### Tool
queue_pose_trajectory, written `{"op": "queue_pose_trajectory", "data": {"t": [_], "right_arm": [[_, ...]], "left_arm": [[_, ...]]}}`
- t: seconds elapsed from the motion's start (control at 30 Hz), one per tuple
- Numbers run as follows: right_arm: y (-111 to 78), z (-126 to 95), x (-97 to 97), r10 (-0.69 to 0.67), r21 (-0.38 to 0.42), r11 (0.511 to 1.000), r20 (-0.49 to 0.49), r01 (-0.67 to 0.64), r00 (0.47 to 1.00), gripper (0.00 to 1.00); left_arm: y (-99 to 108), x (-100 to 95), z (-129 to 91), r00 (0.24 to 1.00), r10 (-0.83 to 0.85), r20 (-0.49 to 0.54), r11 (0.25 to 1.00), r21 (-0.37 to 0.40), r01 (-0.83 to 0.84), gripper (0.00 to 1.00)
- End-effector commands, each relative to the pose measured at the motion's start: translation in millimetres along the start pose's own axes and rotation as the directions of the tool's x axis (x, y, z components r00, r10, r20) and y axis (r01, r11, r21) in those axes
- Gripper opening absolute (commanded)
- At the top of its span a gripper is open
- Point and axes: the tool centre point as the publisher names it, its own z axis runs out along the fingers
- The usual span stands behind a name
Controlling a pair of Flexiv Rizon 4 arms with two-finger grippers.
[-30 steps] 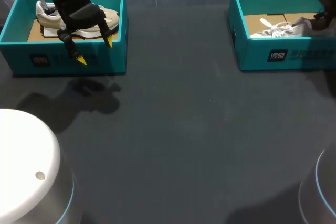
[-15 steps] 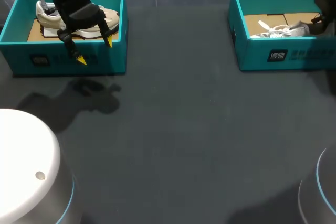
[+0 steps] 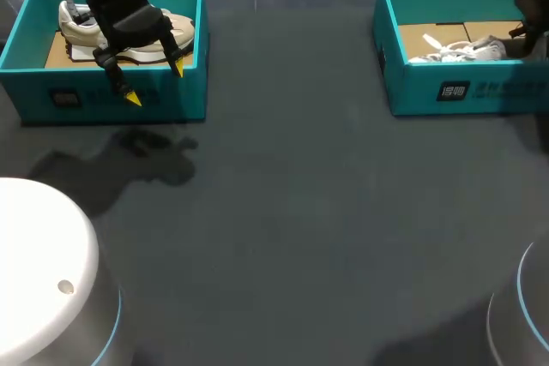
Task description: Take the shoe out of the shoebox, open the shoe tongue, remove and reinsert the insole, then place the shoe into the shoebox
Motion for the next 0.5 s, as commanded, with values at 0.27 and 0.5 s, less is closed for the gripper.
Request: {"op": "queue_pose_trajectory", "data": {"t": [0.27, 0.5], "right_arm": [[-3.9, 1.3, 2.8, 0.008, -0.005, 1.000, -0.017, -0.008, 1.000, 0.49], [-7.7, -9.7, 1.8, 0.028, -0.011, 1.000, -0.017, -0.028, 0.999, 0.84]], "left_arm": [[0.1, 0.8, -0.2, 1.000, 0.000, 0.000, 1.000, -0.002, 0.000, 1.00], [0.1, 0.8, -0.2, 1.000, 0.000, 0.000, 1.000, -0.002, 0.000, 1.00]]}}
